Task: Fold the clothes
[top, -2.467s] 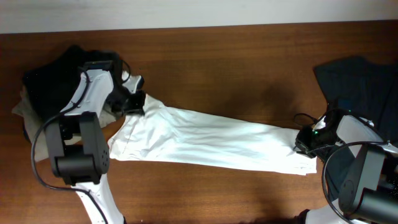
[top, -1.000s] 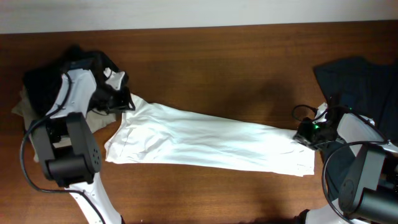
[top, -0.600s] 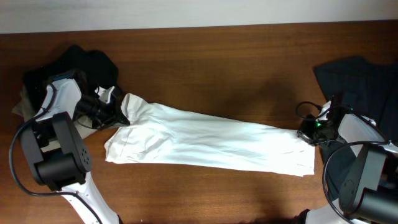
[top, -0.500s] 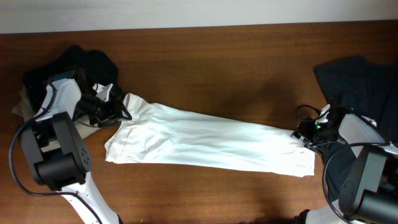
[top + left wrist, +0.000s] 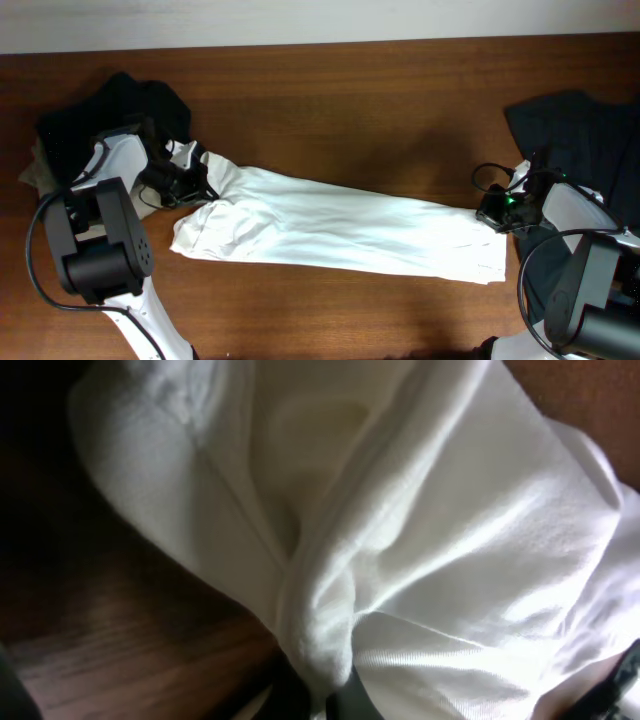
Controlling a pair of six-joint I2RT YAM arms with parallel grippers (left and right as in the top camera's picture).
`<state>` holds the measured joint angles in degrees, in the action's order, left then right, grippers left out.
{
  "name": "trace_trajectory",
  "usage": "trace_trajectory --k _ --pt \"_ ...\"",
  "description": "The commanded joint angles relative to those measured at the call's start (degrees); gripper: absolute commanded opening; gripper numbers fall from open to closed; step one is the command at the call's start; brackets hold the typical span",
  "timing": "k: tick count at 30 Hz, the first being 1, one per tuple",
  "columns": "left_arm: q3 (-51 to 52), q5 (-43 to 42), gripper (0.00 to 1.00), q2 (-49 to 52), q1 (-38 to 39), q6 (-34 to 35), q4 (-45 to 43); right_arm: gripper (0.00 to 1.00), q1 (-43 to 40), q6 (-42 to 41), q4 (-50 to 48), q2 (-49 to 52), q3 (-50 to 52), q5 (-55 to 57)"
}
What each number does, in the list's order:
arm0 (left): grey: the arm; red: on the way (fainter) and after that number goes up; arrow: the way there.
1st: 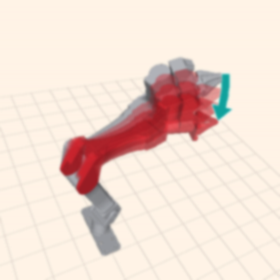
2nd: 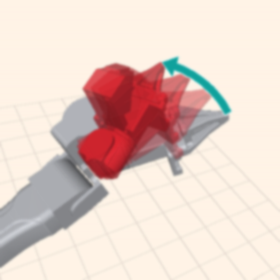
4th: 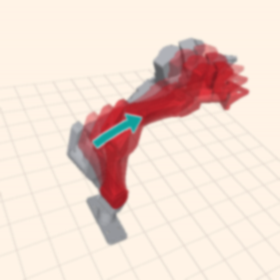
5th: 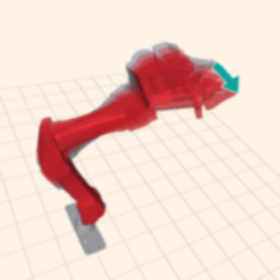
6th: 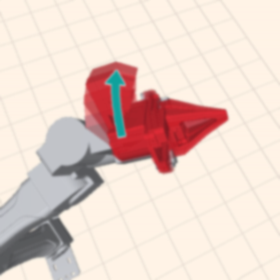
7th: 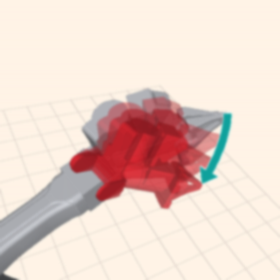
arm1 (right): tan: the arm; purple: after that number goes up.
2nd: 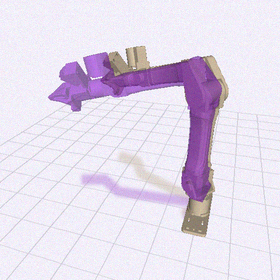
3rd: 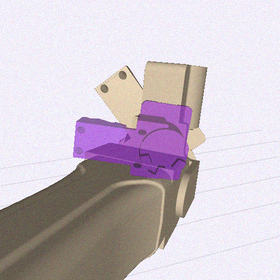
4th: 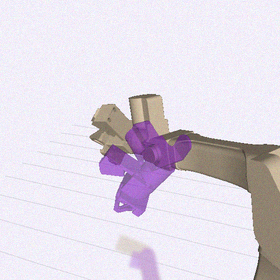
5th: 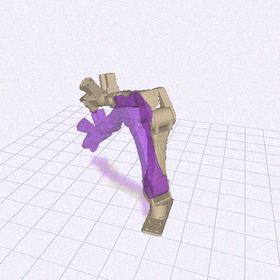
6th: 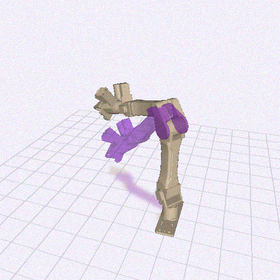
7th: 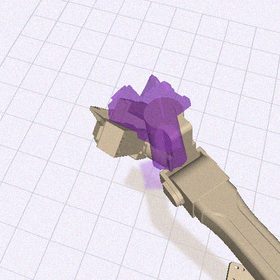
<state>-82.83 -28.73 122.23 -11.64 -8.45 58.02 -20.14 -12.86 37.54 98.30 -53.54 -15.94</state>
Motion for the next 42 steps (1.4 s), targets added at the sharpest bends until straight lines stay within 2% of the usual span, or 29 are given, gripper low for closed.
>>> trace_trajectory --k 1,2,3,4,5,8,10,11,12,13,14,15,16,18,20,22,26,27,29,30,31,33,34,36,38,41,42 --pt "-3.65 -0.33 0.01 -1.16 -2.14 1.25 7.48 0.04 0.2 0.37 1.03 -0.44 0.09 0.09" --pt "-6.1 0.92 0.24 -1.79 -3.26 1.03 10.27 0.06 0.2 0.37 1.18 -0.44 0.09 0.09" --pt "-7.48 2.29 0.3 -2.21 -3.54 1.01 11.93 0.15 0.2 0.37 1.16 -0.44 0.09 0.09" --pt "-8.44 3.08 0.41 -2.38 -3.52 0.98 12.94 0.28 0.2 0.37 1.14 -0.44 0.09 0.07" --pt "-9.57 3.06 0.44 -2.38 -3.48 0.61 13.9 0.37 0.13 0.39 1.14 -0.46 -0.24 -0.24" --pt "-15.91 2.82 0.46 -3.3 -3.23 -1.64 18.82 0.44 0.13 5.53 9.16 -2.16 -8.76 -6.16" --pt "-22.47 3.06 0.46 -7.28 -1.31 -4.15 21.75 0.63 0.13 6.6 19.85 -4.02 -17.4 -4.11" --pt "-23.02 3.08 0.47 -10.05 0.2 -5.33 21.35 0.68 0.13 5.11 22.29 -4.02 -18.03 -1.95" --pt "-23.02 3.34 0.46 -11.56 1.49 -5.42 21.42 0.57 0.15 4.46 24.02 -3.69 -18.03 -1.42" --pt "-22.97 4.17 0.36 -12.35 4.13 -5.44 22.03 0.33 0.33 4.46 26.47 -3.19 -17.99 -1.62" --pt "-22.47 8.11 0.14 -12.31 6.75 -5.35 22.18 0.12 0.7 4.42 28.15 -2.95 -17.18 -1.66" --pt "-20.26 10.67 0.01 -12.31 9.57 -5.29 21.75 0.04 1.6 2.82 28.04 -2.64 -14.82 -1.62" --pt "-15.45 10.84 0.01 -12.31 12.09 -4.87 20.37 0.04 2.82 0.15 25.0 -1.86 -10.78 -1.51" --pt "-6.43 12.5 0.01 -12.31 12.98 -0.37 14.73 0.04 3.41 -7.72 15.32 -1.33 -3.58 -1.4" --pt "5.9 12.85 0.01 -12.31 12.98 0.26 3.41 0.04 3.37 -18.64 4.5 -0.59 2.99 -1.4" --pt "11.13 16.44 0.01 -12.31 12.98 1.62 -5.11 0.04 3.39 -24.35 -4.02 2.95 3.82 -1.86" --pt "16.52 18.27 0.02 -12.31 12.98 4.37 -16.55 0.04 4.11 -25.31 -28.85 9.92 3.21 -13.77" --pt "16.96 22.32 0.05 -12.31 12.96 7.1 -18.18 0.06 3.91 -22.77 -32.35 9.35 1.36 -18.45" --pt "16.96 25.46 0.06 -12.31 12.79 7.87 -18.88 0.22 2.23 -14.05 -30.03 6.62 -2.82 -27.34" --pt "16.96 26.58 0.06 -12.31 12.17 8.2 -18.05 0.31 0.79 -9.79 -25.92 4.83 -5.09 -30.91" --pt "16.96 27.91 0.06 -12.33 11.02 9.16 -16.83 0.42 -1.44 -3.54 -17.64 2.86 -8.33 -32.11" --pt "16.92 28.09 0.07 -12.33 8.17 9.11 -16.65 0.69 -4.35 6.91 -6.01 2.56 -11.78 -30.82" --pt "16.9 27.85 0.09 -12.33 6.64 9.11 -17.07 0.76 -6.08 9.01 -2.38 2.58 -11.74 -26.18" --pt "16.79 27.69 0.11 -12.33 4.66 9.11 -17.03 0.79 -8.55 13.09 1.38 4.22 -11.63 -16.65" --pt "16.76 25.62 0.14 -12.33 4.04 9.09 -17.49 0.75 -8.33 16.04 3.32 8.07 -11.58 -15.72" --pt "16.76 25.05 0.28 -12.33 4.0 9.11 -17.66 0.65 -5.16 20.65 3.32 15.69 -11.58 -19.61" --pt "16.76 23.37 0.4 -12.35 4.0 9.07 -17.53 0.65 -3.39 23.45 3.65 18.29 -11.58 -20.9"
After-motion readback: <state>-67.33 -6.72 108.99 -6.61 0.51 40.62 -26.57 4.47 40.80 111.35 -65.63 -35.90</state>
